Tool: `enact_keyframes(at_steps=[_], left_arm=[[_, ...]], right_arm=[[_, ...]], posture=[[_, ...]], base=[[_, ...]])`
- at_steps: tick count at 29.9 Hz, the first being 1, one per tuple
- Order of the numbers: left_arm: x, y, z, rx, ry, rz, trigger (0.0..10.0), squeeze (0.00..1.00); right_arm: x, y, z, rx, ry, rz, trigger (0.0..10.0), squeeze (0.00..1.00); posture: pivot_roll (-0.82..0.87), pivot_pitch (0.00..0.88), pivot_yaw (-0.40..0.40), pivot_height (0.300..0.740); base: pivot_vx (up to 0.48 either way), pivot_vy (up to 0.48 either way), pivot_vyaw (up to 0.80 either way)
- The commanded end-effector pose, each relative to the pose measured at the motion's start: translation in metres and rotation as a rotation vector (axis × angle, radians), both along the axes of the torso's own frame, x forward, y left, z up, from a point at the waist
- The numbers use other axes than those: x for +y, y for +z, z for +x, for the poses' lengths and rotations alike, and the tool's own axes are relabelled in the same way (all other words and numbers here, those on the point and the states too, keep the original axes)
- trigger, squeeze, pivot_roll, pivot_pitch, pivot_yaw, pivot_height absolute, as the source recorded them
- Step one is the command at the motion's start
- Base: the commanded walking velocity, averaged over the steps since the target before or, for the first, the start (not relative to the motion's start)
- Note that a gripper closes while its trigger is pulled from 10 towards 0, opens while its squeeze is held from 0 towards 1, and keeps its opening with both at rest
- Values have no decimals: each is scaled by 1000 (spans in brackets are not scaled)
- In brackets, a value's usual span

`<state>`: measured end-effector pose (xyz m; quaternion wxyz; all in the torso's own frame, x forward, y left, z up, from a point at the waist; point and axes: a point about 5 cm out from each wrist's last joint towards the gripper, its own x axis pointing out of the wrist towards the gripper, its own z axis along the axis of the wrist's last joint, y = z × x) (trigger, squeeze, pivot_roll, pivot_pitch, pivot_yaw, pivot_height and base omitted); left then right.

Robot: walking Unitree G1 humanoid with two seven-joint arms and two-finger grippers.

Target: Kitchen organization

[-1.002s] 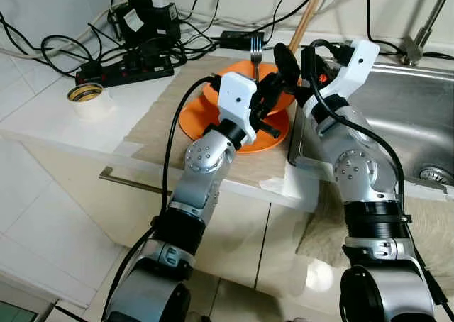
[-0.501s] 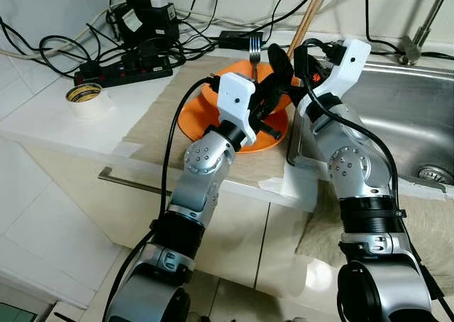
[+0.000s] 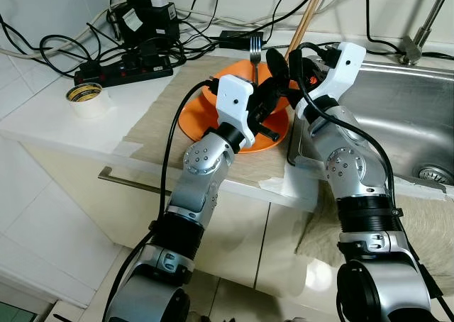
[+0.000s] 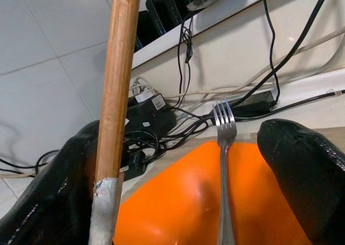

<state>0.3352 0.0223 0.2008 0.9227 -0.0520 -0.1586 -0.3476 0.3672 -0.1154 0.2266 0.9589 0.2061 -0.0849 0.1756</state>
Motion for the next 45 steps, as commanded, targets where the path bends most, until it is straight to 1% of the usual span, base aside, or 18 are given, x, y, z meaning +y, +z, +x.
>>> enact_keyframes(at_steps=[1, 2, 3, 4, 22, 31, 41, 42, 45], left_arm=[[-14, 18, -13, -99, -96, -11, 0, 0], [-14, 18, -13, -98, -95, -10, 0, 0], [-14, 18, -13, -97, -94, -9, 0, 0], [-14, 18, -12, -96, -94, -9, 0, 0], [-15, 16, -13, -94, -105, 13, 0, 0], [-18, 14, -13, -98, -119, 58, 0, 0], [-17, 11, -10, -87, -89, 100, 0, 0], [-16, 11, -9, -83, -80, 106, 10000, 0], [-16, 10, -9, -78, -73, 111, 10000, 0]], right_arm=[[-7, -1, 6, 34, -86, -34, 10000, 980], [-7, -2, 6, 37, -91, -39, 3569, 0], [-7, -2, 6, 34, -96, -48, 3569, 0], [-8, -2, 6, 29, -103, -48, 0, 0], [-12, -3, 7, 29, -137, -44, 0, 0], [-12, -3, 7, 27, -138, -33, 0, 0], [-14, -4, 6, 31, -152, -27, 0, 0], [-15, -4, 7, 31, -153, -26, 0, 0], [-15, -4, 6, 30, -155, -26, 0, 0]], posture=[[-91, 0, 58, 740], [-91, 0, 59, 740], [-91, 0, 59, 740], [-91, 0, 59, 740], [-92, 0, 62, 740], [-92, 0, 62, 740], [-93, 0, 62, 740], [-93, 0, 62, 740], [-92, 0, 63, 740]], base=[[0, 0, 0], [0, 0, 0], [0, 0, 0], [0, 0, 0], [0, 0, 0], [0, 0, 0], [0, 0, 0], [0, 0, 0], [0, 0, 0]])
